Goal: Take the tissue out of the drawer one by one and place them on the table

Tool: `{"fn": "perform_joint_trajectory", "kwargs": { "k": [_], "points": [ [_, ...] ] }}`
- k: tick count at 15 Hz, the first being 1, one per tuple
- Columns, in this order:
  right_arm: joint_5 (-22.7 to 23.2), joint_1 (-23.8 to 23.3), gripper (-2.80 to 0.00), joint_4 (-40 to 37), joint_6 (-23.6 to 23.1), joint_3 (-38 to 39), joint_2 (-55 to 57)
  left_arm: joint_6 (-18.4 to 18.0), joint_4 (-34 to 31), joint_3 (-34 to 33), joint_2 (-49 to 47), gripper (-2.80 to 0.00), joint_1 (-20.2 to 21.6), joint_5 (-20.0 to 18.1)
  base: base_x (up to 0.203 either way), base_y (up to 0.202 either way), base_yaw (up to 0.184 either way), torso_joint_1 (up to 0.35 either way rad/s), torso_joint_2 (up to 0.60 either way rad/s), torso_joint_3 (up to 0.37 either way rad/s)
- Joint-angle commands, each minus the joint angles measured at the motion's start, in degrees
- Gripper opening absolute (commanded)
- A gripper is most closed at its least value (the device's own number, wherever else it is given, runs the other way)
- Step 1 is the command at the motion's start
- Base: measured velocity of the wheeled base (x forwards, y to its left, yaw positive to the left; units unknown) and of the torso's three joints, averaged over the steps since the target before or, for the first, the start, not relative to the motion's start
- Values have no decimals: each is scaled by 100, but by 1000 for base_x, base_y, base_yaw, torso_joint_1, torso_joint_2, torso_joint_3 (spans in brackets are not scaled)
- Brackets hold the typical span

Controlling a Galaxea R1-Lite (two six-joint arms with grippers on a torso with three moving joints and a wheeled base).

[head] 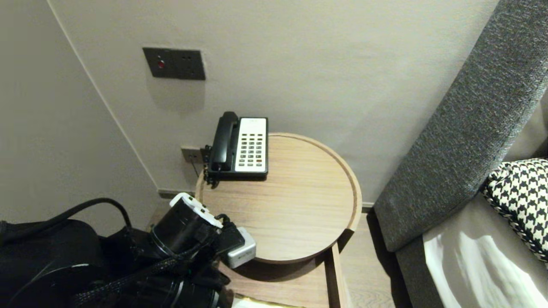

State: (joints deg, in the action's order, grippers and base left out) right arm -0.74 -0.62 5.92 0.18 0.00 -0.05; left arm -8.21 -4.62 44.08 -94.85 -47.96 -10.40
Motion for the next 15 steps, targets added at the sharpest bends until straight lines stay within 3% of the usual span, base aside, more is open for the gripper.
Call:
{"fn": "perform_joint_trajectory", "kwargs": {
  "k": [1,3,7,15],
  "points": [
    [-5,1,-280,5,-1,229,-4,-440,393,-150,-314,0,92,-66,0,0,0,0,0,0],
    [4,1,-280,5,-1,229,-4,-960,488,-186,-492,0,94,-90,0,0,0,0,0,0],
    [-5,1,-280,5,-1,229,-4,-1417,493,-168,-657,0,94,-222,0,0,0,0,0,0],
    [4,1,-280,5,-1,229,-4,-1473,506,-213,-881,0,30,-454,0,0,0,0,0,0]
  ]
}}
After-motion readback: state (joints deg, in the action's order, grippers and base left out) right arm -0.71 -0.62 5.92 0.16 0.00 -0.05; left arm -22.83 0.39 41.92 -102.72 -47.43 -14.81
